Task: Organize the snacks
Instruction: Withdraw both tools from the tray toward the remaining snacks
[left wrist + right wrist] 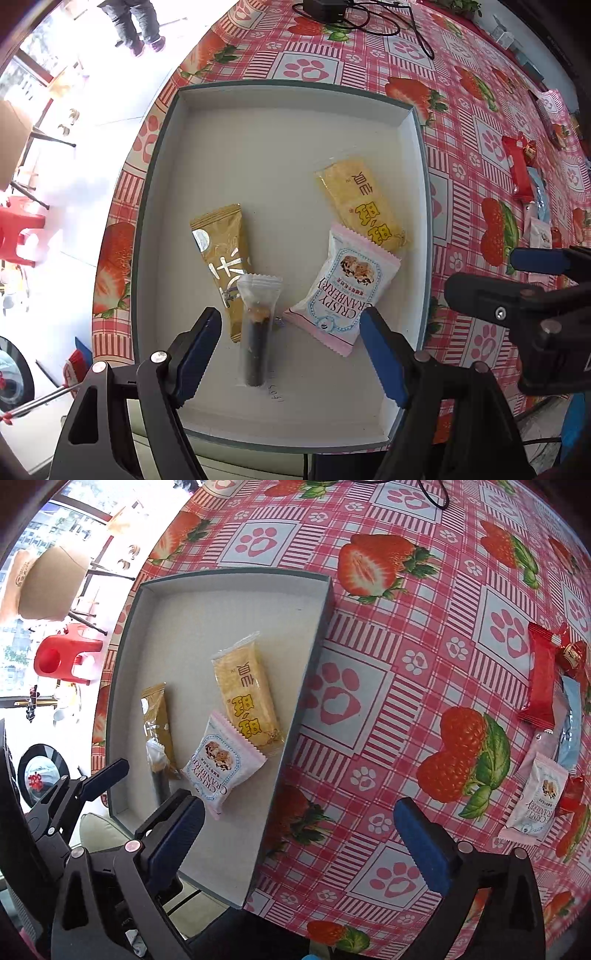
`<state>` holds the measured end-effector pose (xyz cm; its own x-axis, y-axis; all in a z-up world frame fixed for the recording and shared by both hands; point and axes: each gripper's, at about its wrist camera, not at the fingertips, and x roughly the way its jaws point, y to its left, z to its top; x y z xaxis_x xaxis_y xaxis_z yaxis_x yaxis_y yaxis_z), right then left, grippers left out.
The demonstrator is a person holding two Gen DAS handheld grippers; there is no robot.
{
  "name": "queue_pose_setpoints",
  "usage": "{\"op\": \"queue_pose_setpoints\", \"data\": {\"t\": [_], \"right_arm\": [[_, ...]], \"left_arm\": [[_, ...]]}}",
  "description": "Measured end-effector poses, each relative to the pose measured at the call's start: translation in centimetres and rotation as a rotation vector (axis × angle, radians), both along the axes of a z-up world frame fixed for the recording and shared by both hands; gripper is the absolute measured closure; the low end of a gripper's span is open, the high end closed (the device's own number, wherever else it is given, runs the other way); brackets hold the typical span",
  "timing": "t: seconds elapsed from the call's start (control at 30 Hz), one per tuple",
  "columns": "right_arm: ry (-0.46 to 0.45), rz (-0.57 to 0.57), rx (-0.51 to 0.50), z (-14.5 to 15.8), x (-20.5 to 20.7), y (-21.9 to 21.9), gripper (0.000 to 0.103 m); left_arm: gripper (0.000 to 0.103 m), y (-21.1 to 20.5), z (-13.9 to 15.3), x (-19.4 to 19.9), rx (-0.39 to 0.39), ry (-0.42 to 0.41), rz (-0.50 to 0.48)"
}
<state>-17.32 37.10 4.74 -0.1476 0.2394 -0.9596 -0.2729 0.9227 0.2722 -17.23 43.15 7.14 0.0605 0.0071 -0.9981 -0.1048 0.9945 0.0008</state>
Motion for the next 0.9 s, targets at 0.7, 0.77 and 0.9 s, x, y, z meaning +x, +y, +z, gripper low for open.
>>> {"op": "queue_pose_setpoints", "data": {"t": [0.7, 0.77, 0.9], "right_arm": [[0.052, -0.347, -0.086, -1.8, -1.3, -17.2, 0.0], [0.056, -0.391, -0.103, -2.1, -1.8, -19.6, 0.0], [0.078, -0.506, -0.114, -2.7, -2.7, -24.4, 0.0]], "left_arm": [[0.023, -12.1, 1.8, 4.8, -0.054, 0.011, -0.244], [0.023, -12.8, 1.5, 5.4, -0.055, 0.015, -0.266], [0.023, -14.6, 1.0, 7.7, -0.073, 0.028, -0.288]]}}
